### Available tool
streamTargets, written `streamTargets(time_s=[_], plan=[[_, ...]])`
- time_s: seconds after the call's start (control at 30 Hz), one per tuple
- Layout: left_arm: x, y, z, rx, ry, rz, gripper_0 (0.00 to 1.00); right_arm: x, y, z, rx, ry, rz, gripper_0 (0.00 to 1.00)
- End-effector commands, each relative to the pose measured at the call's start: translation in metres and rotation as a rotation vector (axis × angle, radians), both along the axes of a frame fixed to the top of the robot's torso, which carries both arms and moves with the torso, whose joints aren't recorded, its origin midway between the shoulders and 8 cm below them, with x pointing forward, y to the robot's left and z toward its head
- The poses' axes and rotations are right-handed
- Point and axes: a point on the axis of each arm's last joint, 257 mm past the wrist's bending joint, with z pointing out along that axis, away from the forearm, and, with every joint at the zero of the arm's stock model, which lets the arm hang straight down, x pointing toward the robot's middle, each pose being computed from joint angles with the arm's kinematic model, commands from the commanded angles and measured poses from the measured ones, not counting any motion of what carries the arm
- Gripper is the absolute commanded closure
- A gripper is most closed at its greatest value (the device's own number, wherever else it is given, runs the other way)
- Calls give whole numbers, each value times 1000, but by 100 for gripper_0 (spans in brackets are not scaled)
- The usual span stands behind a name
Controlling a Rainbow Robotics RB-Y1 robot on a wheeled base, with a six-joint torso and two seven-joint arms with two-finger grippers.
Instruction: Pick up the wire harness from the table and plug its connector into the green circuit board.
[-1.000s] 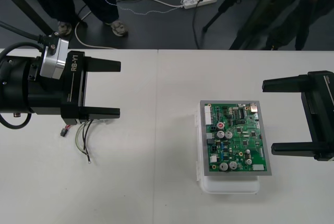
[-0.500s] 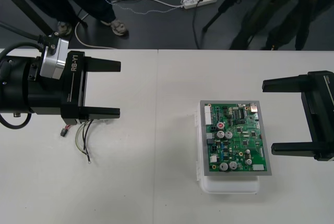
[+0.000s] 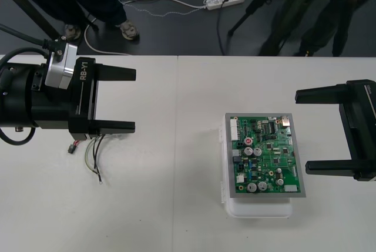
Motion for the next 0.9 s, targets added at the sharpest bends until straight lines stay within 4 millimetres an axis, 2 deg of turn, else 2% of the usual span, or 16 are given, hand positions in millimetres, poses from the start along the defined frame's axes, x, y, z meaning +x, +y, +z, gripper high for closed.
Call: streamTargets(time_s=[0.03,0.43,0.47,0.73,0.9], plan=[[2,3,18,16,-48,13,12,-5,8,-9,42,61,19,0],[2,3,18,16,-48,13,11,-10,11,-10,50,50,49,0],[-1,5,-7,-2,39,22,11,-12,12,-9,55,45,57,0],[-7,3,-13,-25,84,12,12,-18,9,1,115,28,81,0],[0,9,-23,31,50,32,12,-17,8,8,184,3,67,0]])
